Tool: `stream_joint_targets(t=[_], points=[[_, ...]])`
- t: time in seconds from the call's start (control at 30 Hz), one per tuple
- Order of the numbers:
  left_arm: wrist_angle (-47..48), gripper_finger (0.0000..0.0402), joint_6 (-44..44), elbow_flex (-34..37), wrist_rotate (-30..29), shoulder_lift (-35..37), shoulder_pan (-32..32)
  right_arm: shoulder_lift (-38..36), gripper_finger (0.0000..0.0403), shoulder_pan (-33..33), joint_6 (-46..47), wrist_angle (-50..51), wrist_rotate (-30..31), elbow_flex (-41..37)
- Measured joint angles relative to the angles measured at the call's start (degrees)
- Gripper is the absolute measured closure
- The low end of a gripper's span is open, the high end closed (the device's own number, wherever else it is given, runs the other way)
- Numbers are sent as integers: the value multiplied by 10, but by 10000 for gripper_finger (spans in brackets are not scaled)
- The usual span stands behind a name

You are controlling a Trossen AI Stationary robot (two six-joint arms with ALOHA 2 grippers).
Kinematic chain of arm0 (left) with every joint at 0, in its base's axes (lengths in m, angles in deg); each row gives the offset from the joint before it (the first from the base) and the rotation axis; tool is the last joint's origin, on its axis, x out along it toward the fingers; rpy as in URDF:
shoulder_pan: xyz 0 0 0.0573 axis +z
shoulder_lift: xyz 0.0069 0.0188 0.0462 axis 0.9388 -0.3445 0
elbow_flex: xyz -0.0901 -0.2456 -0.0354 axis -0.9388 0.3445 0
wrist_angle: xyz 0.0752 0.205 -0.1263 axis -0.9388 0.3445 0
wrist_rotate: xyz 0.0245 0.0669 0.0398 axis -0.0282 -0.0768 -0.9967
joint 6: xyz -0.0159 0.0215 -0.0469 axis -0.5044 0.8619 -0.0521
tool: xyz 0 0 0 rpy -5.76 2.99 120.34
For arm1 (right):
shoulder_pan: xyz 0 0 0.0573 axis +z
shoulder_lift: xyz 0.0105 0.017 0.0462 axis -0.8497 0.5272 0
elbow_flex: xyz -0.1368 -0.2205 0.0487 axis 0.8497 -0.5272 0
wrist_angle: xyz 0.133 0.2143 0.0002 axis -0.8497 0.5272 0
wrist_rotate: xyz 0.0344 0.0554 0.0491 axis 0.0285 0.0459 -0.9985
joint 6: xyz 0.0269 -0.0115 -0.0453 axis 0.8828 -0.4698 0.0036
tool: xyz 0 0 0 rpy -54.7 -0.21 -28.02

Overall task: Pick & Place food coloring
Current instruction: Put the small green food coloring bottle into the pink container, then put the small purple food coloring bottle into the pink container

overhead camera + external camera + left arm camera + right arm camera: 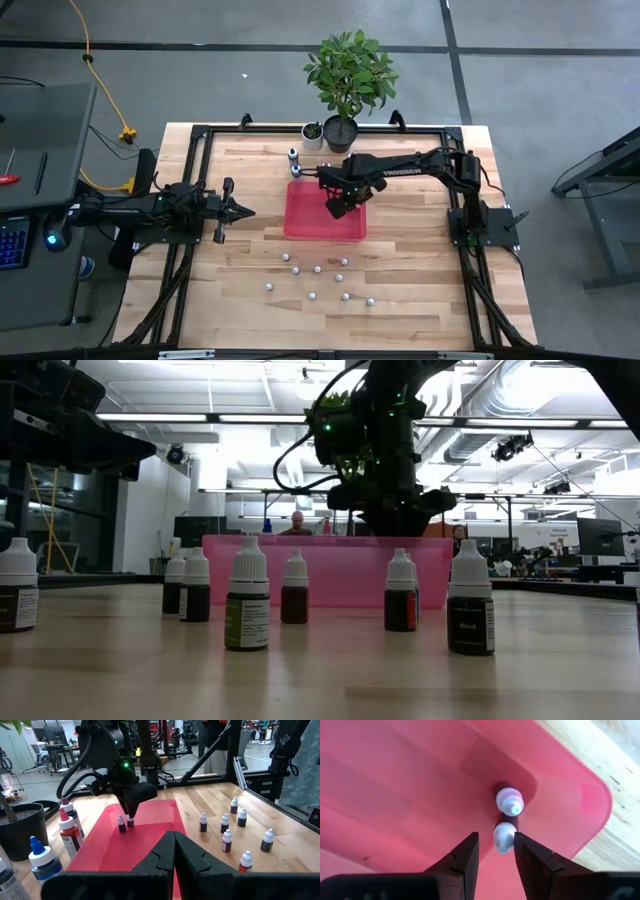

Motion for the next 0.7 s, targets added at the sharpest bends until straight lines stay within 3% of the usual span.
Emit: stream_joint_targets(t=[0.7], points=[[0,401,0,0,0,0,0,-66,290,8,-1,46,32,0]])
